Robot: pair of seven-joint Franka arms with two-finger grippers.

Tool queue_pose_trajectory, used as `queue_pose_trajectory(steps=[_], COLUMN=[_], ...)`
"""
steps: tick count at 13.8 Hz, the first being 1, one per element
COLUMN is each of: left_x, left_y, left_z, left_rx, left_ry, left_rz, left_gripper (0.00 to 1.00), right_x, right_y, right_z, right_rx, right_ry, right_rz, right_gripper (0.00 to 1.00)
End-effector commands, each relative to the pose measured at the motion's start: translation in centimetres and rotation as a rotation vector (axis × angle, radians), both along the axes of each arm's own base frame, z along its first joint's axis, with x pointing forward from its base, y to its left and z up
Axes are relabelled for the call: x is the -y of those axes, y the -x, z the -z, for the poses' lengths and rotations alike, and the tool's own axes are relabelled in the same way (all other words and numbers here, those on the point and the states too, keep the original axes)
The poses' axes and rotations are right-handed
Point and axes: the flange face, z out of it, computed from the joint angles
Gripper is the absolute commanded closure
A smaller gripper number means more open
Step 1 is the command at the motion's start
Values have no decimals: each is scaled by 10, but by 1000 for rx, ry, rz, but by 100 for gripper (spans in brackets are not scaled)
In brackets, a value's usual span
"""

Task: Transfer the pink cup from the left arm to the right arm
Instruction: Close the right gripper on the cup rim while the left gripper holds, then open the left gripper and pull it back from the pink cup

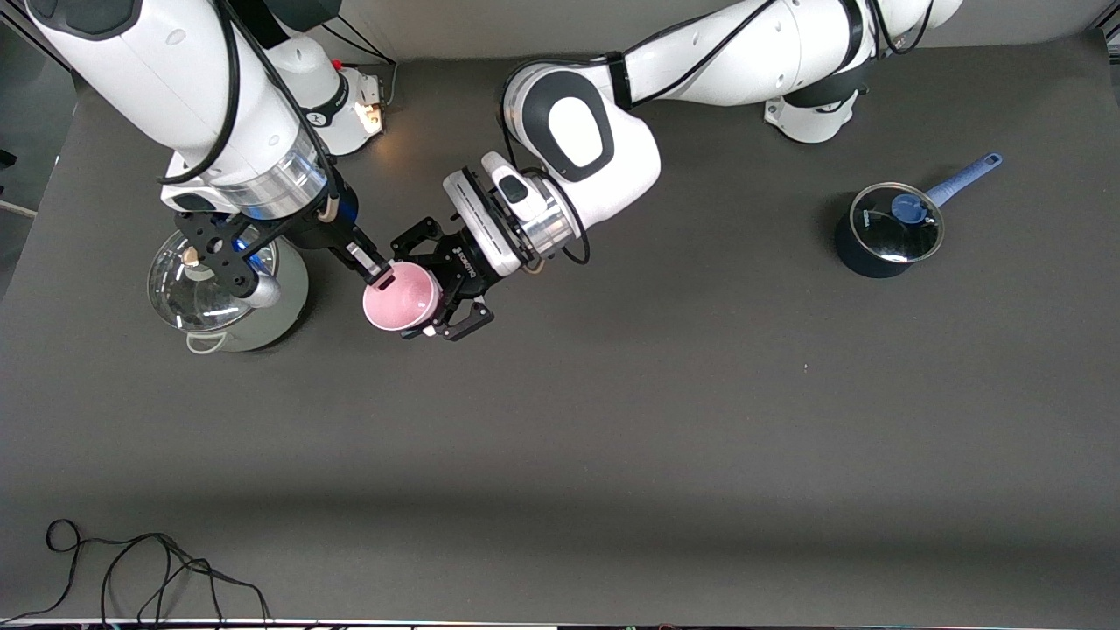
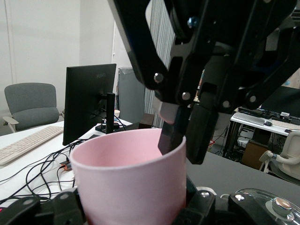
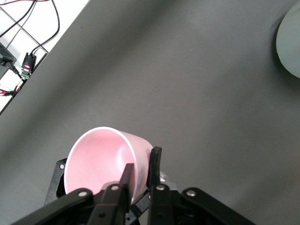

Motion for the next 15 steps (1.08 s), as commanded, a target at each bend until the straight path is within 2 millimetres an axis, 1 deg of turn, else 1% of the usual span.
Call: queue_pose_trajectory(steps=[1, 2, 3, 4, 6, 8, 9, 10, 11, 12, 13, 14, 15], left_x=[-17, -13, -7, -8, -11, -13, -24, -42, -54, -58, -68, -79, -90], left_y=[-19, -16, -11, -11, -13, -14, -25, -43, -54, -57, -65, -76, -87], left_z=[-6, -6, -5, -5, -12, -14, -14, -14, -7, -5, -8, 0, 4], left_rx=[76, 103, 106, 106, 118, 121, 135, 144, 141, 162, 199, 222, 267], left_ry=[-57, -72, -76, -77, -77, -78, -86, -90, -100, -111, -120, -135, -151], left_rz=[-57, -50, -43, -43, -49, -51, -65, -87, -87, -70, -54, -32, -1], left_gripper=[13, 0, 0, 0, 0, 0, 0, 0, 0, 0, 0, 0, 0], right_x=[-2, -3, -3, -2, -2, -2, 0, 1, 2, 8, 17, 37, 63], right_y=[-1, -1, -2, -2, -2, -3, -5, -7, -9, -15, -22, -33, -47], right_z=[0, 0, 0, 0, -1, -2, -3, -4, -6, -8, -9, -10, -8], right_rx=[0, 1, 3, 4, 9, 20, 31, 50, 69, 96, 121, 139, 144], right_ry=[26, 25, 25, 27, 27, 23, 29, 38, 42, 46, 52, 52, 53], right_rz=[1, 0, -8, -17, -16, -17, -14, -10, -7, -5, -14, -10, 5], right_gripper=[97, 100, 100, 100, 100, 100, 100, 100, 100, 100, 100, 100, 100])
